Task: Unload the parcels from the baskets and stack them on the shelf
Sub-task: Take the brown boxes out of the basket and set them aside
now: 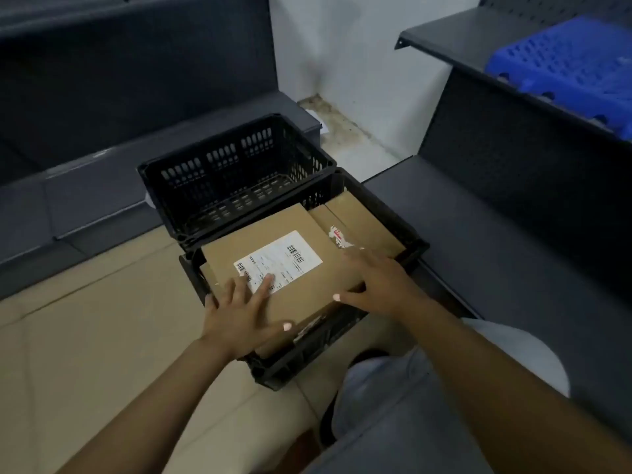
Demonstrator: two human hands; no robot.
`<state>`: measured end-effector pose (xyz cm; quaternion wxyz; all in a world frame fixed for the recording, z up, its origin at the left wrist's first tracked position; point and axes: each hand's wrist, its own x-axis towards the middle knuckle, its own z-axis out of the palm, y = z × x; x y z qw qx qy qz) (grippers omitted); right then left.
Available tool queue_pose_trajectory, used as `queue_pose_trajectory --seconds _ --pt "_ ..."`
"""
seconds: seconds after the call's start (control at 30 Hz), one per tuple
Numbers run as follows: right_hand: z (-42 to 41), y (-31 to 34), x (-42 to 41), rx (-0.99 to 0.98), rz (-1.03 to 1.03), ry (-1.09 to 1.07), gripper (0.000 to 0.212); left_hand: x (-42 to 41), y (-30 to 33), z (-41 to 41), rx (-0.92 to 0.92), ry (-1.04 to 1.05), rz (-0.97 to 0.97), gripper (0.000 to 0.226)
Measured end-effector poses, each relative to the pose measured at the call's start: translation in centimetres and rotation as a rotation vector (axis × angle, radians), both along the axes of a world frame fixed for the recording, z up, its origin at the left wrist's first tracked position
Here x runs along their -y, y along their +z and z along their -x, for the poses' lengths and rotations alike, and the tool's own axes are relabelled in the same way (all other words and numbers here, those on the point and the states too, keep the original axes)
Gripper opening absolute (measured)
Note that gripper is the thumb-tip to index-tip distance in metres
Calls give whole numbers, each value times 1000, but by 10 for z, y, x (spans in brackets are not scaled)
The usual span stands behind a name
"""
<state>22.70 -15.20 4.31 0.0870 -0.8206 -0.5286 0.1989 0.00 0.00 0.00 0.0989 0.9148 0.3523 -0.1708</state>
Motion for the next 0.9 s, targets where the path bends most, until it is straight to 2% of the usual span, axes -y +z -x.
queue_pose_trajectory --seconds 0.13,0.27,0.4,0.5,0.7,0.9 --pt "-4 -19 -3 -82 148 -42 90 15 -30 -4 78 63 86 124" --pt "-10 -38 -13 -85 214 -20 91 22 -47 -12 212 61 23 119" --pt "-16 -48 -22 -131 207 -31 98 14 -44 -14 249 91 105 117" --pt "-13 -45 -23 -196 145 -77 99 10 -41 -13 314 87 144 116" --pt "-5 -2 1 -220 -103 -169 84 7 -19 -10 489 5 204 105" --pt "-11 76 51 -60 -273 -301 69 17 53 -43 704 -185 170 92"
